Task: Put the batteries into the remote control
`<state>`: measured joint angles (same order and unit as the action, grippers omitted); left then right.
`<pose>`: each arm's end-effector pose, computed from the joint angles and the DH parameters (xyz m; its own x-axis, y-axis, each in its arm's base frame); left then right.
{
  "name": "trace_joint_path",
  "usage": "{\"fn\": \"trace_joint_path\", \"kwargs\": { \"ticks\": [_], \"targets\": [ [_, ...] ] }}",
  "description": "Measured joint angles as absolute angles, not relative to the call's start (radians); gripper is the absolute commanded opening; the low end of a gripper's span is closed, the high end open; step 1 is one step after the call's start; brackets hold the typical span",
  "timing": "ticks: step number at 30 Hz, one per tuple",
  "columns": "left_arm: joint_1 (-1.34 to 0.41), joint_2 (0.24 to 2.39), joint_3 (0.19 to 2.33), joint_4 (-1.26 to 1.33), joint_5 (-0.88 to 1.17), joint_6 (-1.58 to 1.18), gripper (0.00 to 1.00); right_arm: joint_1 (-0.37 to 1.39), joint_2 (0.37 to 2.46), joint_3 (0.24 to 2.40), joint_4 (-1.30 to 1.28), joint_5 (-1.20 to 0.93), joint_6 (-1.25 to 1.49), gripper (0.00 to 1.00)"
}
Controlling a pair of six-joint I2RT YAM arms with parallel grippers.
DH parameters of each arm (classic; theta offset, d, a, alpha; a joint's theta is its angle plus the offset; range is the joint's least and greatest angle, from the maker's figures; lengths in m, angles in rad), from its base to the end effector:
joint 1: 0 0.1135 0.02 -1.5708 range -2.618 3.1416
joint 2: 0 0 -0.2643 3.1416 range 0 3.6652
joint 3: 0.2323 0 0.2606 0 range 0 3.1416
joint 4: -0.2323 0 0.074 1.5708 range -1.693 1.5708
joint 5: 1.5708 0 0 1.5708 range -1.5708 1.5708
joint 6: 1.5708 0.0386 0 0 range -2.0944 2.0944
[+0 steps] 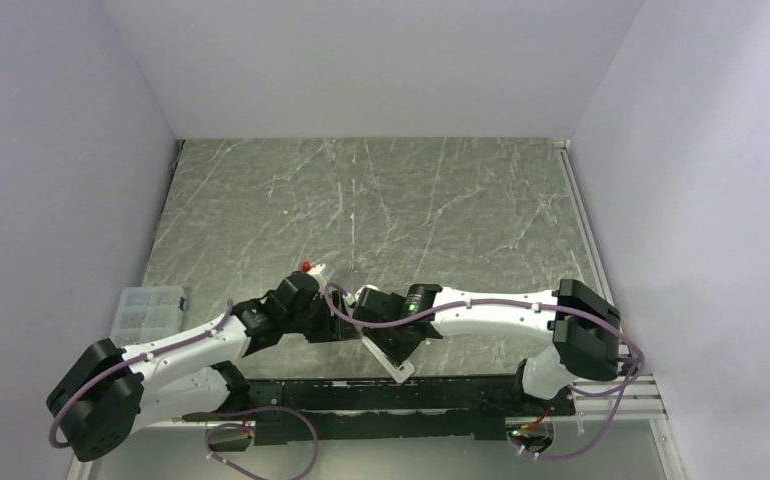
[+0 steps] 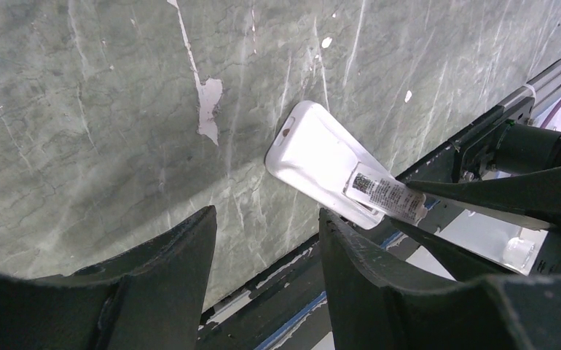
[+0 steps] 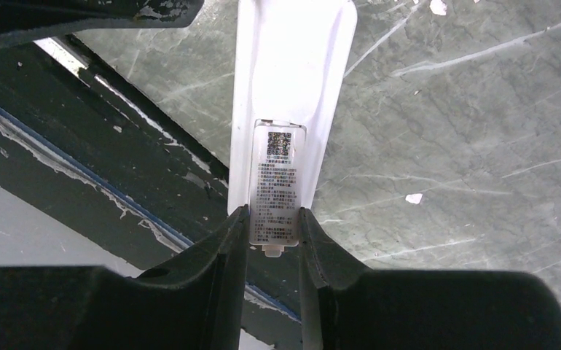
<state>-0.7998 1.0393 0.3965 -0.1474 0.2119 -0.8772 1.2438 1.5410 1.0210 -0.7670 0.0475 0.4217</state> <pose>0.1361 -0.1517 0.1580 -0.9350 -0.1164 -0.3350 0.1335 0.7595 -0.6366 0.0960 0.2774 0.1957 -0.6668 -0.6930 -0.2741 -0.7330 0.6763 0.0730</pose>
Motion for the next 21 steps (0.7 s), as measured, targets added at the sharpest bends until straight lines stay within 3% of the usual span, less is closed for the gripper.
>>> {"fn": "trace_joint_path", "kwargs": {
  "ticks": [21],
  "targets": [
    [-0.800,1.025,0.397,-0.148,0.212,-0.877,0.59,1.244,1.572,1.042,-0.782,0.052,0.421,0.10]
  ]
}}
